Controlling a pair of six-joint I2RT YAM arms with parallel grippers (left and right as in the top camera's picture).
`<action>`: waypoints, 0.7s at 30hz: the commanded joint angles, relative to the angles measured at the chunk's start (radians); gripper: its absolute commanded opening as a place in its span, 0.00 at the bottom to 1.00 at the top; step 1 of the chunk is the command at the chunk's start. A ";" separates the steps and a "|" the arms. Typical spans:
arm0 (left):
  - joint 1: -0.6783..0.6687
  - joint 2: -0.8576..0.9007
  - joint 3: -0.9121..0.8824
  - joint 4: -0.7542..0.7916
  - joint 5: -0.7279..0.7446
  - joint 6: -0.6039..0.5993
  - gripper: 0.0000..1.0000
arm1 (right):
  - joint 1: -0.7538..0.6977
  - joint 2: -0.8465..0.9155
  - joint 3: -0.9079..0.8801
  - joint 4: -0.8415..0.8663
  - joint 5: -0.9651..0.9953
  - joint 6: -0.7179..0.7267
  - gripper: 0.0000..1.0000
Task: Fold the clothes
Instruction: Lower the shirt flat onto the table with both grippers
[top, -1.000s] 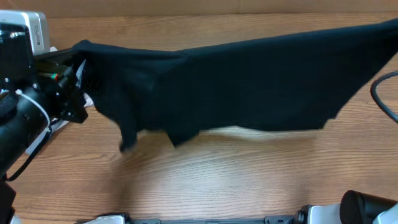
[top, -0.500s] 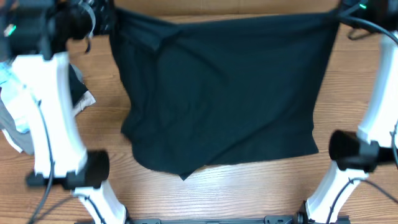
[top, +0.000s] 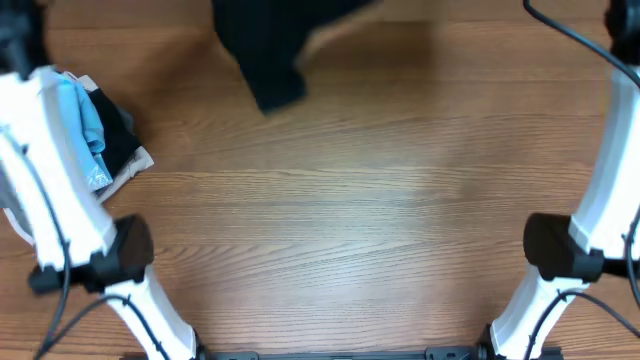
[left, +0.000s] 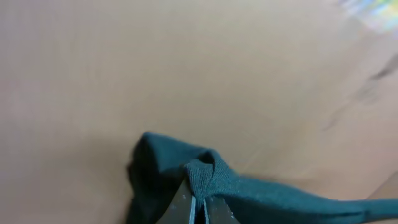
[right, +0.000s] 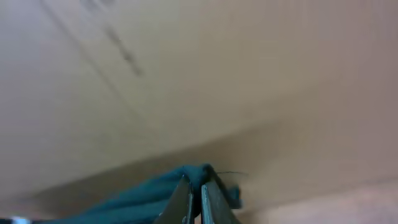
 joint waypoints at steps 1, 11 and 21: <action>0.034 -0.126 0.056 -0.206 0.037 0.067 0.04 | -0.029 -0.046 0.025 -0.111 0.151 -0.051 0.04; -0.122 -0.040 -0.214 -0.910 -0.140 0.335 0.04 | -0.029 -0.015 -0.450 -0.470 0.291 -0.063 0.04; -0.220 -0.036 -0.867 -0.838 -0.282 0.372 0.04 | -0.029 -0.015 -0.963 -0.414 0.269 -0.058 0.04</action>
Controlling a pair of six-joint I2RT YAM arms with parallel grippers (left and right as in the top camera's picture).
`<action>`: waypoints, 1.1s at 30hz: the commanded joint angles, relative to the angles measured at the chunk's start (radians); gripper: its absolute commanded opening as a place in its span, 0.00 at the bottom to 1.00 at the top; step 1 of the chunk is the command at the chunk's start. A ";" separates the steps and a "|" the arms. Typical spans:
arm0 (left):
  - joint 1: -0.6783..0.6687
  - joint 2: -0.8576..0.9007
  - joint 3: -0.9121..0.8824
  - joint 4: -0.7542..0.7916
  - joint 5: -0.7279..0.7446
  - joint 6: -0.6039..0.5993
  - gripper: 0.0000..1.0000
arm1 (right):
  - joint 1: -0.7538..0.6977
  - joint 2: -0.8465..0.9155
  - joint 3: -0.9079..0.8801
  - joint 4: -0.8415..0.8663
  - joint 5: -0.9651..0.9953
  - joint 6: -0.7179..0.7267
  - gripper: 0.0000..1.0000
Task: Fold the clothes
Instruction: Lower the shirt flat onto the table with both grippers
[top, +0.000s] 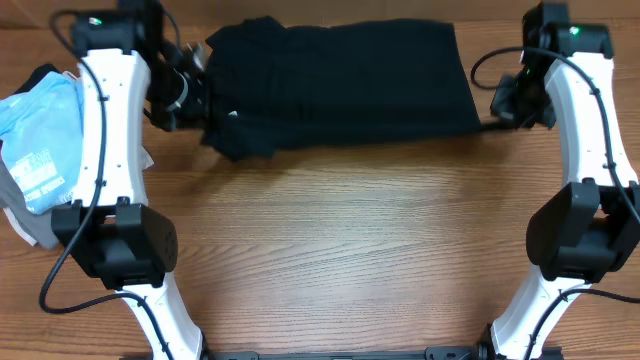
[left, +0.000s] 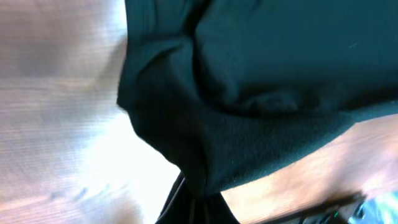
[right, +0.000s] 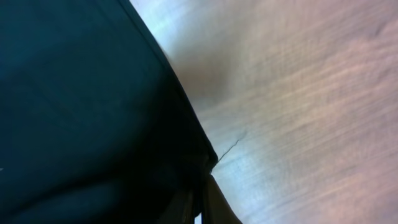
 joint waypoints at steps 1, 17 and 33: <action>-0.014 -0.027 -0.174 0.014 -0.058 0.028 0.04 | -0.011 -0.022 -0.092 -0.006 0.008 0.002 0.04; -0.078 -0.134 -0.755 0.105 -0.055 -0.011 0.04 | -0.203 -0.022 -0.340 -0.123 -0.038 0.016 0.04; -0.077 -0.725 -1.218 0.361 -0.026 -0.248 0.04 | -0.213 -0.051 -0.500 -0.029 -0.043 0.042 0.04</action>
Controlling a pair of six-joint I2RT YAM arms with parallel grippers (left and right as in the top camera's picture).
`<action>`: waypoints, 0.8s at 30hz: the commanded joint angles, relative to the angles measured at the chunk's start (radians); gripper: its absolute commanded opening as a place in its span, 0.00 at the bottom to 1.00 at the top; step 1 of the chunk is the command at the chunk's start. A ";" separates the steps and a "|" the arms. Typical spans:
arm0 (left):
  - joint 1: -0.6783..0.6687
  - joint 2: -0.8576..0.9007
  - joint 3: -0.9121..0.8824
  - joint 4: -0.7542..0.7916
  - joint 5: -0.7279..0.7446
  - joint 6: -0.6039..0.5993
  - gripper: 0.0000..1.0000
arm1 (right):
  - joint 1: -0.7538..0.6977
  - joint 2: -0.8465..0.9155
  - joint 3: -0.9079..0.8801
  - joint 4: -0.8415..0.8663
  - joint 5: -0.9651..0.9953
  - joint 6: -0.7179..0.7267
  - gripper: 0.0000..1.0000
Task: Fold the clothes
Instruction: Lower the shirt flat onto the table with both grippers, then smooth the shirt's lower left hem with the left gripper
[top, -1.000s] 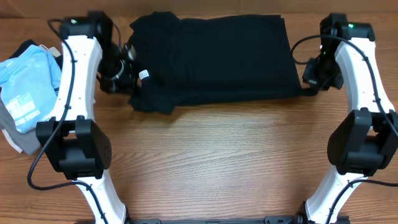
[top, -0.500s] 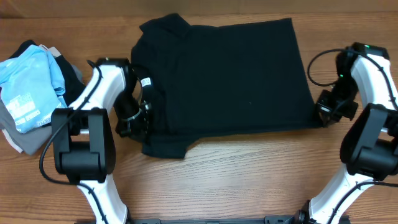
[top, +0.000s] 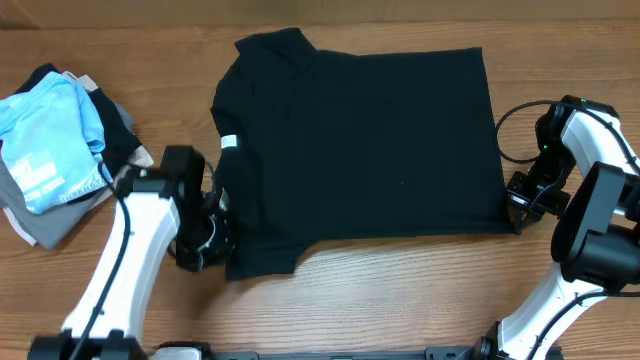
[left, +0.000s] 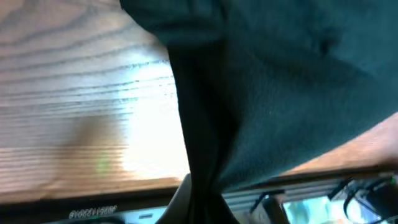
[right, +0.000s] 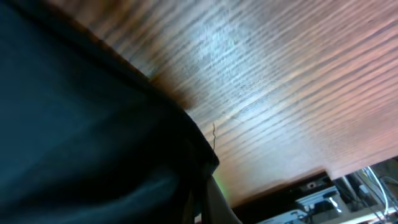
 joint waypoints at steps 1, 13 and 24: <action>0.006 -0.096 -0.095 0.068 0.026 -0.058 0.04 | -0.003 -0.050 -0.004 0.043 0.018 0.027 0.04; 0.006 -0.103 -0.100 0.490 0.084 -0.225 0.04 | -0.003 -0.052 0.044 0.226 -0.085 0.023 0.04; 0.005 -0.100 -0.101 0.766 -0.061 -0.290 0.16 | -0.002 -0.052 0.055 0.419 -0.203 -0.004 0.04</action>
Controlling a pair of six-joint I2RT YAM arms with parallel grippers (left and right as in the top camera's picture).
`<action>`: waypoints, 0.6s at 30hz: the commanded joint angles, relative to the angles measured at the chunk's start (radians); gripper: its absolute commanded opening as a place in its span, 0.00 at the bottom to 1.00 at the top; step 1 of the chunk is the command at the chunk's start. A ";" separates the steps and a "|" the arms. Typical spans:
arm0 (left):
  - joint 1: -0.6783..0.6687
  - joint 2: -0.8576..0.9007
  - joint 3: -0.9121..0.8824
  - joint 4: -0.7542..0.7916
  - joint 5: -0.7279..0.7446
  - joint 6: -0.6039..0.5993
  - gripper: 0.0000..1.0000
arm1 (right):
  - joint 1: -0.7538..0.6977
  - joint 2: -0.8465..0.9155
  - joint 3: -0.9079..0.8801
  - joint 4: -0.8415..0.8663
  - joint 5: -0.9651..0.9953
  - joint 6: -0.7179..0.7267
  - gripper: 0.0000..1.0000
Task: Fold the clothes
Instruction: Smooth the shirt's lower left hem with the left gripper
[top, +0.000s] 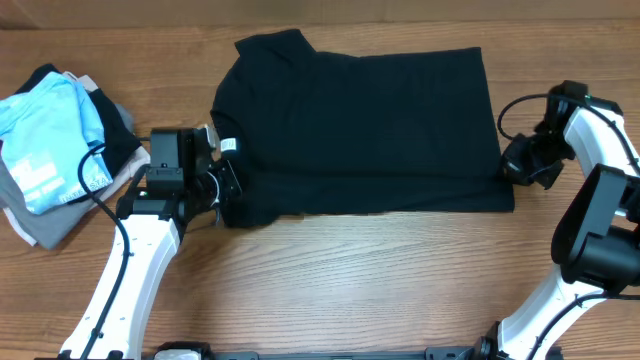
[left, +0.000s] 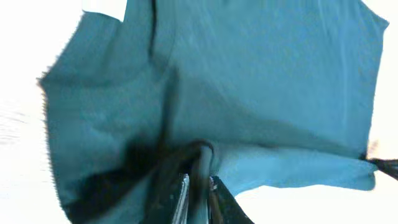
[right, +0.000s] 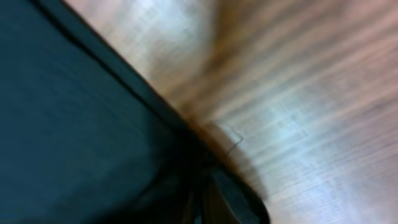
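Note:
A black T-shirt (top: 360, 120) lies spread across the far half of the wooden table (top: 350, 290), collar to the left with a white label (top: 227, 144) showing. My left gripper (top: 226, 190) is shut on the shirt's near-left sleeve part. In the left wrist view my left gripper (left: 198, 186) pinches a fold of the cloth (left: 249, 74). My right gripper (top: 508, 170) is shut on the near-right hem corner. In the blurred right wrist view my right gripper (right: 202, 202) stays closed on the dark fabric (right: 74, 124).
A pile of other clothes (top: 50, 150), light blue on top over grey and black, sits at the left edge beside my left arm. Bare wood runs along the table's near side.
Both grippers have moved away from the table's near side, still holding the shirt. The shirt's near edge, sleeve included, now lies farther back, and the shirt covers less depth.
First both grippers held the shirt up, mostly out of the overhead view. Then it hung stretched between them over the far side. Later it lay flat with the grippers low at its near corners. Now those corners are drawn back over the shirt.

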 joint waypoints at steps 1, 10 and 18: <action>0.005 -0.011 0.000 0.031 -0.124 -0.033 0.17 | -0.002 -0.042 0.026 0.048 -0.037 -0.008 0.04; 0.005 0.084 0.000 0.050 -0.035 -0.032 0.40 | -0.002 -0.042 0.026 0.099 -0.082 -0.034 0.04; 0.005 0.217 0.000 0.047 -0.035 -0.032 0.43 | -0.002 -0.042 0.026 0.080 -0.082 -0.034 0.04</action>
